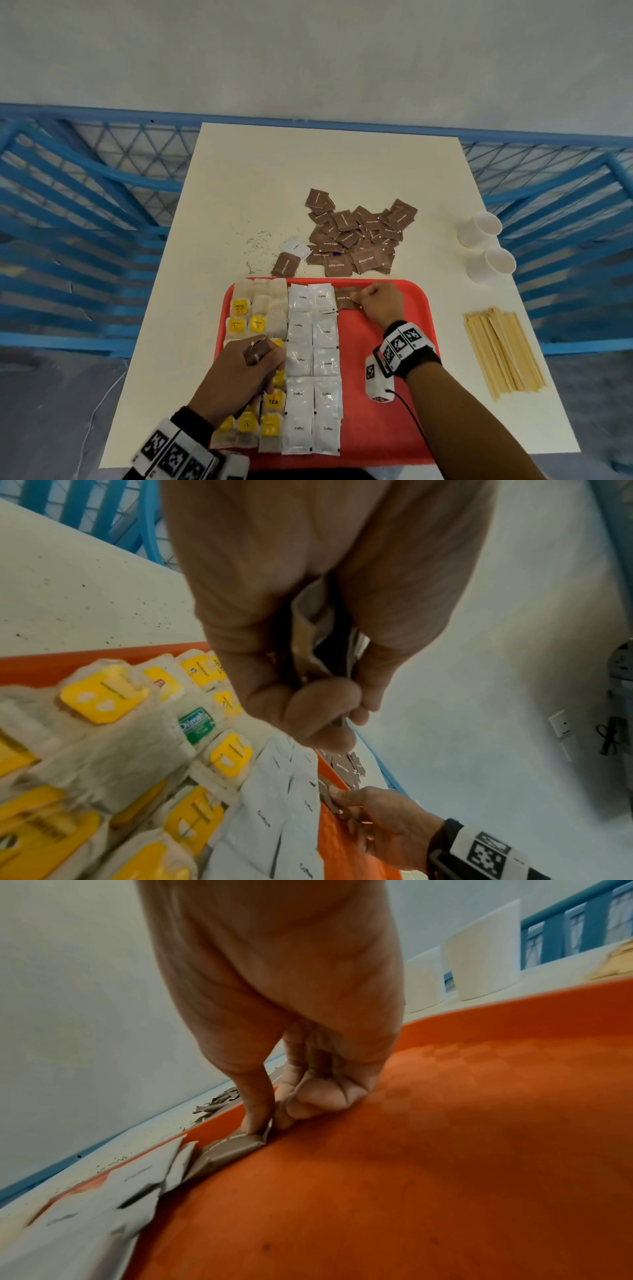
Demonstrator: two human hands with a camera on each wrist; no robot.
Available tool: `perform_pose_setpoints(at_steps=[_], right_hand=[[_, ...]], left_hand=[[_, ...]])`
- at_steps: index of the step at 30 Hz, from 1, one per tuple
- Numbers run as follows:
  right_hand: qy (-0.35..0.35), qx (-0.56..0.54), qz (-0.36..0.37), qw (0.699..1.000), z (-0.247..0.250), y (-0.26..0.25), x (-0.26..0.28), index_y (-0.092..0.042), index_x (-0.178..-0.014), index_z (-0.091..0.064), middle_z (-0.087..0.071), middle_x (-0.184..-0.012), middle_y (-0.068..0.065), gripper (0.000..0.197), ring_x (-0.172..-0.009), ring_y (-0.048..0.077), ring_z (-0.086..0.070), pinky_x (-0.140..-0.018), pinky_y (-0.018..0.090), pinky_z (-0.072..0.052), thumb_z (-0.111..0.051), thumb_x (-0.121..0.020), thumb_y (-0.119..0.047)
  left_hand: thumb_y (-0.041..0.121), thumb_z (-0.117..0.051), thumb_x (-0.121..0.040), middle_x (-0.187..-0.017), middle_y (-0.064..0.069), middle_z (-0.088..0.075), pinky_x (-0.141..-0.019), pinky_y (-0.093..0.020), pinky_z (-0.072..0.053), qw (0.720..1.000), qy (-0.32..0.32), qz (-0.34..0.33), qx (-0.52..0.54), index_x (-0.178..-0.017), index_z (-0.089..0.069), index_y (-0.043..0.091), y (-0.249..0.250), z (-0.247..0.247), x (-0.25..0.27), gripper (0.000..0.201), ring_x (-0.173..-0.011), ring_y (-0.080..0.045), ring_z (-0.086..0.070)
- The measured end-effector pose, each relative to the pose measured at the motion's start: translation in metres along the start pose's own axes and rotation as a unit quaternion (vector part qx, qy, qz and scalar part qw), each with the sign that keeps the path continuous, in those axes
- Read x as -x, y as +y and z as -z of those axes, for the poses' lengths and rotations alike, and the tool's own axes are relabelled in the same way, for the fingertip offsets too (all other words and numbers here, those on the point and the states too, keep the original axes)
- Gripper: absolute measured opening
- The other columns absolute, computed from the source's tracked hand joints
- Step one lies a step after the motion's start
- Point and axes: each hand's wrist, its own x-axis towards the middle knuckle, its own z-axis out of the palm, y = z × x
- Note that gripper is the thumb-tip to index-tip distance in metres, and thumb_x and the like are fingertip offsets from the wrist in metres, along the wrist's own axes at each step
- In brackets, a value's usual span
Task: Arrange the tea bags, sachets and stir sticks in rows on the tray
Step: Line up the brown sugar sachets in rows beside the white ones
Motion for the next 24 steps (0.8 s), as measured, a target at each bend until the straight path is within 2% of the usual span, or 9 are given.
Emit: perform_pose_setpoints(at_steps=[2,5,7,9,10,13,16,20,24], right_hand=[[0.003,0.018,0.003,1.000,0.002,-0.001,0.002,-0.016,-0.061,-0.056,-0.070,-0.072,0.005,0.030,-0.075,0.023,-0.065,-0.074,0.035,-0.054,-0.079,-0.078,-0.025],[0.037,0.018,0.017,0.999,0.017,0.004,0.012,-0.016,-0.073,-0.056,-0.063,-0.074,-0.001,0.023,-0.082,0.025,-0.064,-0.067,0.030,-0.044,-0.071,-0.086,-0.028],[0.076,0.051,0.008,0.996,0.039,0.018,0.025,-0.016,-0.086,-0.058,-0.062,-0.084,-0.001,0.019,-0.089,0.027,-0.062,-0.073,0.031,-0.043,-0.067,-0.089,-0.033],[0.088,0.102,-0.024,0.991,0.061,0.046,0.042,-0.018,-0.100,-0.055,-0.058,-0.095,0.000,0.029,-0.095,0.028,-0.060,-0.080,0.036,-0.046,-0.067,-0.088,-0.041],[0.076,0.134,-0.033,0.988,0.070,0.063,0.052,-0.018,-0.104,-0.052,-0.055,-0.098,0.001,0.035,-0.096,0.029,-0.059,-0.080,0.038,-0.046,-0.066,-0.088,-0.045],[0.017,0.184,-0.053,0.981,0.078,0.107,0.077,-0.019,-0.104,-0.044,-0.055,-0.100,0.002,0.039,-0.090,0.027,-0.057,-0.076,0.039,-0.048,-0.064,-0.089,-0.048],[0.020,0.169,-0.047,0.984,0.072,0.126,0.087,-0.017,-0.100,-0.046,-0.062,-0.098,0.006,0.018,-0.085,0.027,-0.058,-0.078,0.042,-0.051,-0.059,-0.094,-0.030],[0.029,0.152,-0.020,0.988,0.059,0.119,0.092,-0.017,-0.099,-0.049,-0.062,-0.091,0.004,0.010,-0.079,0.027,-0.056,-0.070,0.037,-0.046,-0.056,-0.095,-0.023],[0.016,0.140,0.017,0.990,0.037,0.106,0.099,-0.018,-0.098,-0.048,-0.061,-0.088,0.003,0.008,-0.077,0.026,-0.055,-0.067,0.034,-0.042,-0.055,-0.095,-0.023]], left_hand=[[0.022,-0.061,-0.097,-0.058,-0.013,-0.062,-0.045,-0.027,-0.043,1.000,-0.001,0.000,0.006,-0.080,-0.065,0.003,0.000,0.000,0.000,0.026,-0.047,-0.020,-0.054],[0.021,-0.061,-0.097,-0.059,-0.013,-0.061,-0.046,-0.027,-0.043,1.000,-0.003,-0.002,0.012,-0.080,-0.066,0.003,0.002,0.000,0.000,0.025,-0.047,-0.018,-0.055],[0.021,-0.061,-0.097,-0.058,-0.014,-0.061,-0.046,-0.027,-0.043,1.000,0.000,-0.003,0.011,-0.080,-0.066,0.003,0.002,0.001,0.002,0.025,-0.046,-0.018,-0.054],[0.021,-0.061,-0.097,-0.060,-0.020,-0.061,-0.046,-0.027,-0.042,1.000,0.004,-0.005,0.015,-0.080,-0.066,0.004,0.000,0.003,0.003,0.025,-0.045,-0.019,-0.051],[0.022,-0.061,-0.097,-0.061,-0.023,-0.061,-0.046,-0.027,-0.041,1.000,0.008,-0.005,0.018,-0.079,-0.066,0.004,-0.001,0.005,0.003,0.026,-0.044,-0.020,-0.050],[0.025,-0.060,-0.098,-0.060,-0.022,-0.061,-0.045,-0.028,-0.039,0.999,0.011,0.007,0.046,-0.079,-0.066,0.004,-0.006,0.012,0.007,0.029,-0.047,-0.023,-0.044],[0.026,-0.058,-0.098,-0.059,-0.016,-0.057,-0.046,-0.027,-0.037,0.996,0.029,0.020,0.077,-0.080,-0.068,0.003,-0.009,0.021,0.008,0.031,-0.052,-0.024,-0.045],[0.025,-0.059,-0.098,-0.063,-0.020,-0.052,-0.048,-0.029,-0.040,0.994,0.058,0.024,0.090,-0.081,-0.068,0.003,-0.012,0.033,0.007,0.030,-0.055,-0.025,-0.052],[0.021,-0.058,-0.099,-0.062,-0.020,-0.053,-0.038,-0.021,-0.036,0.996,0.053,0.029,0.072,-0.087,-0.066,-0.004,-0.011,0.031,0.013,0.029,-0.044,-0.017,-0.048]])
